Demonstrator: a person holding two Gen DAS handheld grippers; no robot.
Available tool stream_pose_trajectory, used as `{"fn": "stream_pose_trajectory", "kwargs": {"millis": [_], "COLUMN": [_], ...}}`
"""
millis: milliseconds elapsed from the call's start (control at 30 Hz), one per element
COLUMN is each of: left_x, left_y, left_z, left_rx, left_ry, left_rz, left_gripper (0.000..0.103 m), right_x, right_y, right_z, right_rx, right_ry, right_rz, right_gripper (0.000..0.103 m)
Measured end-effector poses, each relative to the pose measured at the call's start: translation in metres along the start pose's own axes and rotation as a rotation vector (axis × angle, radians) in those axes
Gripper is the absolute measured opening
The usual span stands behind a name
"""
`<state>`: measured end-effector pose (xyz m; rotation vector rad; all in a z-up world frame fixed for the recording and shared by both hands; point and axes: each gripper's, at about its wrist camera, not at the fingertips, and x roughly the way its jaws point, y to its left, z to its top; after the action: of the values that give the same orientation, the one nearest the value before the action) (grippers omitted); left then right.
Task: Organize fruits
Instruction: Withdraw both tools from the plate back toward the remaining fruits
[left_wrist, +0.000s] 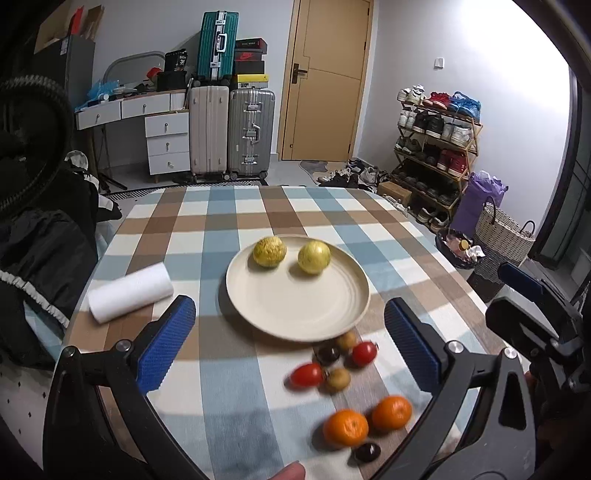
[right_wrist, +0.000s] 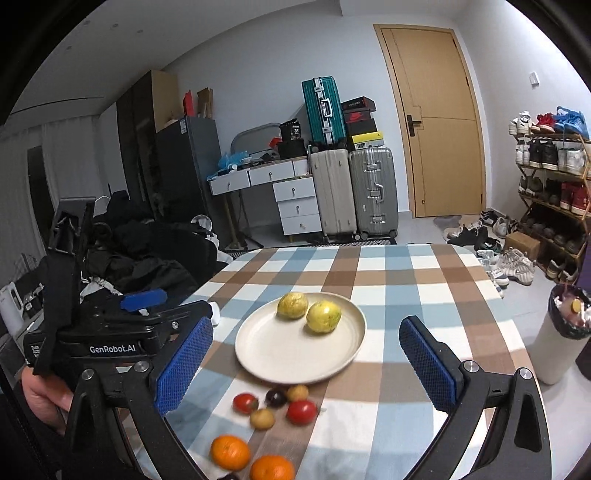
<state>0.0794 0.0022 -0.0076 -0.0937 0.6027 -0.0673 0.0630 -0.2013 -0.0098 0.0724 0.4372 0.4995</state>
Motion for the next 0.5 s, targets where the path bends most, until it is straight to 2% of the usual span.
{"fn": "stream_pose_trajectory", "kwargs": {"millis": [333, 500], "left_x": [-0.027, -0.017], "left_y": [0.000, -0.003], "left_z": [-0.049, -0.070], "left_rx": [-0.028, -0.018], "left_ry": [0.049, 0.108], "left_rz": [-0.027, -0.064], "left_gripper": [0.102, 0.102], "right_x": [-0.035, -0.043], "right_y": [0.014, 0.015], "right_z": [-0.030, -0.045], "right_rx": [0.010, 0.017], "right_ry": [-0.017, 0.003], "right_rz": [-0.007, -0.033], "right_gripper": [0.103, 0.103]}}
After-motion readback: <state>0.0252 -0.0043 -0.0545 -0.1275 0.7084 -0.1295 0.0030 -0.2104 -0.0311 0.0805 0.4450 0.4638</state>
